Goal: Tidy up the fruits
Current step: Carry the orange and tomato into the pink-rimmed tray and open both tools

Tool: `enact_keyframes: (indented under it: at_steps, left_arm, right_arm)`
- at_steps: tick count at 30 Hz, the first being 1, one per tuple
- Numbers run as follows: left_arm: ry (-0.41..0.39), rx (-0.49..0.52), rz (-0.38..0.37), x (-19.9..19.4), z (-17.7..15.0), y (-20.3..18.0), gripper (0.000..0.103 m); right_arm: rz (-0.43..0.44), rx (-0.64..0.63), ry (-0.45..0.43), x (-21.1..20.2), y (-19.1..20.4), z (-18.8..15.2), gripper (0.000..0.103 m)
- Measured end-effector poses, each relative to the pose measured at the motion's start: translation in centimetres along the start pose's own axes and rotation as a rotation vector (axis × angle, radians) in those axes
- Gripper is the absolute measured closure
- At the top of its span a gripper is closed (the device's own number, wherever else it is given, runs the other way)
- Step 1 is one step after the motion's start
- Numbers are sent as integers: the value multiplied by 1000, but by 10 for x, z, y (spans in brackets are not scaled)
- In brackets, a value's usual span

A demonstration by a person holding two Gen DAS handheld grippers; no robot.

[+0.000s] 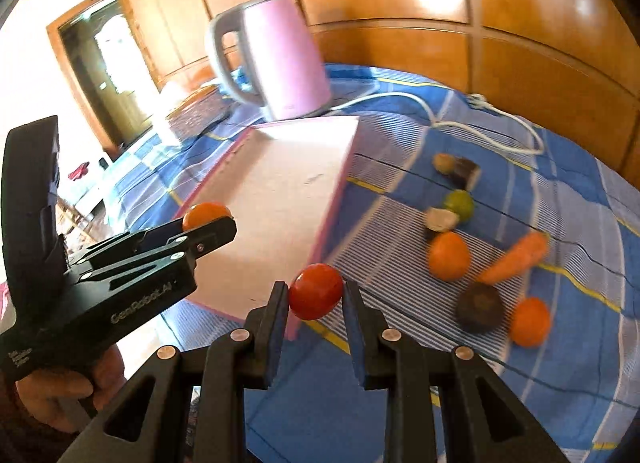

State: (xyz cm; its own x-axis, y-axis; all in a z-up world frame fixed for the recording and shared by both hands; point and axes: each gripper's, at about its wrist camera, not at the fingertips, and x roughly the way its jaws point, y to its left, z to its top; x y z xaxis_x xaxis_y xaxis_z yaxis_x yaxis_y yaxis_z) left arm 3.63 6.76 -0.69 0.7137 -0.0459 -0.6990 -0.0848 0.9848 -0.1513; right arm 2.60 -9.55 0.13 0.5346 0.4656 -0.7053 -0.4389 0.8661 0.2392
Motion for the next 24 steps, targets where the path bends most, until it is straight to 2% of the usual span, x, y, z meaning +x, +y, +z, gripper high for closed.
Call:
enact_keyframes:
  at_steps: [9, 16, 18, 20, 24]
  left_arm:
    - [-17, -62, 95, -1, 2, 35, 66]
    - [-68, -68, 162, -11, 2, 42, 65]
    - [-85, -70, 178, -16, 3, 43, 55]
    - [-110, -77, 196, -21, 3, 46, 50]
    - [-145, -69, 214, -29, 5, 45, 49]
  right_arm:
    - [26, -32, 11, 22, 26, 22, 75]
    - [20, -46, -4, 44, 46, 40, 74]
    - [16, -42, 1, 50, 49, 40, 74]
    - [22, -34, 8, 51, 50, 39, 72]
    - [10, -24, 16, 50, 49, 31, 72]
